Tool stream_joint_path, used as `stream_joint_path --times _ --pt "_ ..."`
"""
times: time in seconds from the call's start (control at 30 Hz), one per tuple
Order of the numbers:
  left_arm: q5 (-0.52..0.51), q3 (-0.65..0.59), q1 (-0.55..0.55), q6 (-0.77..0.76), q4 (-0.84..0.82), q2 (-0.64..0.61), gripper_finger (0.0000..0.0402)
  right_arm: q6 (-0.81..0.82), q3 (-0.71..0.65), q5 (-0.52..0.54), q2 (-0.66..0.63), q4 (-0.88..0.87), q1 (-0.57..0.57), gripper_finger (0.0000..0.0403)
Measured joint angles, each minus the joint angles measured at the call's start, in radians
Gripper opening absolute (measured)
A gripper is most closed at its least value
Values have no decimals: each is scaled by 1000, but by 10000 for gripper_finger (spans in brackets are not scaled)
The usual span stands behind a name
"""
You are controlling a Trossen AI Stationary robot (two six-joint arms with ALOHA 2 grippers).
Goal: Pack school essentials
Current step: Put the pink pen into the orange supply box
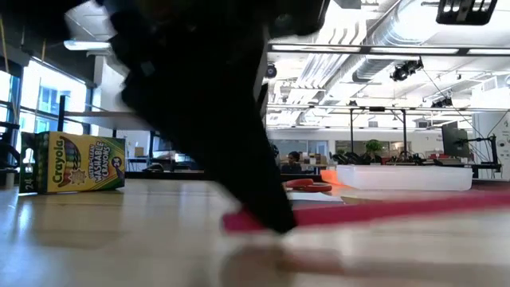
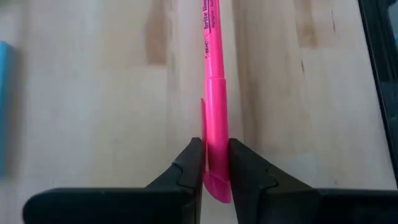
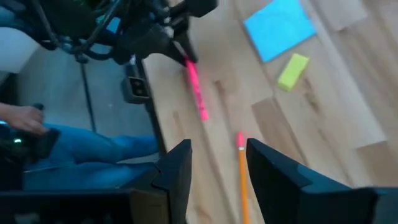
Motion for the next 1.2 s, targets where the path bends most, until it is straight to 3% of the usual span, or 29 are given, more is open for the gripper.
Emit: stream_joint_path --times 0.3,0.53,0.87,1.2 --pt "-56 3 25 34 39 -48 42 180 0 1 0 47 26 144" --pt "-104 2 50 67 53 -96 42 191 0 6 0 79 25 151" --pt "-156 6 88 100 116 -160 42 252 0 9 0 97 4 204" --pt "-227 4 98 147 160 -200 44 297 0 13 0 93 -5 204"
